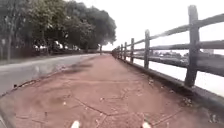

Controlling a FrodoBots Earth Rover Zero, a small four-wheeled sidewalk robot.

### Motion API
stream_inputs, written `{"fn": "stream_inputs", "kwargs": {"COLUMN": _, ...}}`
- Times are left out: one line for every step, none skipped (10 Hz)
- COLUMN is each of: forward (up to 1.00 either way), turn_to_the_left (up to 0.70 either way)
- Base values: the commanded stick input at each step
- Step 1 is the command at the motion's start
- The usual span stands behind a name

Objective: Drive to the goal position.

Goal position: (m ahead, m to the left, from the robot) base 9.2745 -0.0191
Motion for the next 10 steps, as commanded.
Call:
{"fn": "stream_inputs", "kwargs": {"forward": 0.50, "turn_to_the_left": 0.00}}
{"fn": "stream_inputs", "kwargs": {"forward": 0.50, "turn_to_the_left": 0.00}}
{"fn": "stream_inputs", "kwargs": {"forward": 0.50, "turn_to_the_left": 0.00}}
{"fn": "stream_inputs", "kwargs": {"forward": 0.50, "turn_to_the_left": 0.00}}
{"fn": "stream_inputs", "kwargs": {"forward": 0.50, "turn_to_the_left": 0.00}}
{"fn": "stream_inputs", "kwargs": {"forward": 0.50, "turn_to_the_left": 0.00}}
{"fn": "stream_inputs", "kwargs": {"forward": 0.50, "turn_to_the_left": 0.00}}
{"fn": "stream_inputs", "kwargs": {"forward": 0.50, "turn_to_the_left": 0.00}}
{"fn": "stream_inputs", "kwargs": {"forward": 0.50, "turn_to_the_left": 0.00}}
{"fn": "stream_inputs", "kwargs": {"forward": 0.50, "turn_to_the_left": 0.00}}
